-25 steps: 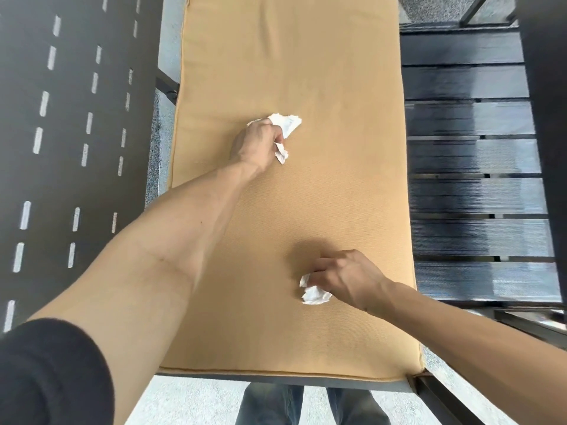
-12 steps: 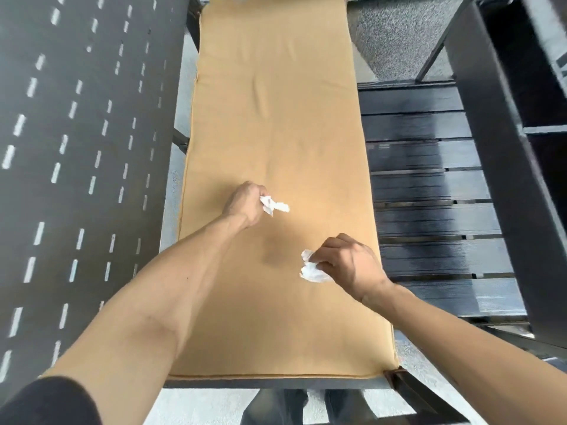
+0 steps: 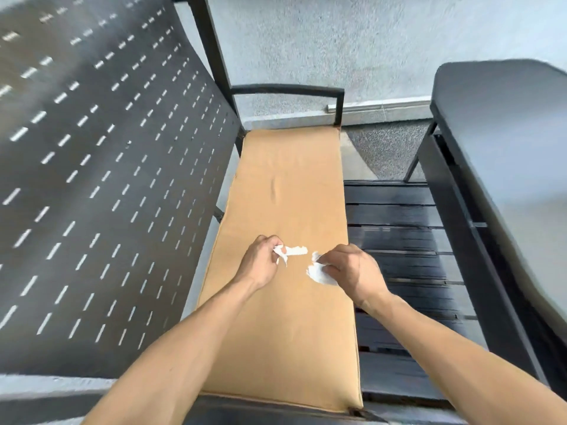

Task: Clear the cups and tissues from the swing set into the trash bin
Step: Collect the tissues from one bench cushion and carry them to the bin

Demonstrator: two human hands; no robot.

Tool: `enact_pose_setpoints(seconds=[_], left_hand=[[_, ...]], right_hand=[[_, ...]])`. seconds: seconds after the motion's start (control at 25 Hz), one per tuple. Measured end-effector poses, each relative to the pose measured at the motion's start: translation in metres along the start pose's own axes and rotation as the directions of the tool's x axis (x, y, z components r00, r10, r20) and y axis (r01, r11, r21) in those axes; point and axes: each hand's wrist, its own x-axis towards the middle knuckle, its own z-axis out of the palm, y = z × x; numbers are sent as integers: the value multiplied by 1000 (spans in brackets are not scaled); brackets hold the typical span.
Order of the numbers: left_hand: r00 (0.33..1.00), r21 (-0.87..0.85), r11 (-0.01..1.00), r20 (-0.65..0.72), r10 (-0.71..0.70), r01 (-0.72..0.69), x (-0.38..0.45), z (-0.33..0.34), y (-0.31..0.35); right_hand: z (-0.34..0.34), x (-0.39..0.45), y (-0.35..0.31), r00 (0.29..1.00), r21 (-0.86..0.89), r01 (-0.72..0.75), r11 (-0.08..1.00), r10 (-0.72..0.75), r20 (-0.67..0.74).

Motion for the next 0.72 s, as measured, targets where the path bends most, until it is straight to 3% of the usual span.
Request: enact_pose_setpoints(seconds=[0.32, 0.72], left_hand=[[970, -103, 988, -229, 87, -113, -56, -36, 86], [914, -101, 954, -331, 236, -283, -78, -63, 120]], right_hand=[[-98, -16, -5, 990, -4, 9, 1000, -10, -141], [-151, -63, -11, 940, -71, -64, 995, 36, -339]])
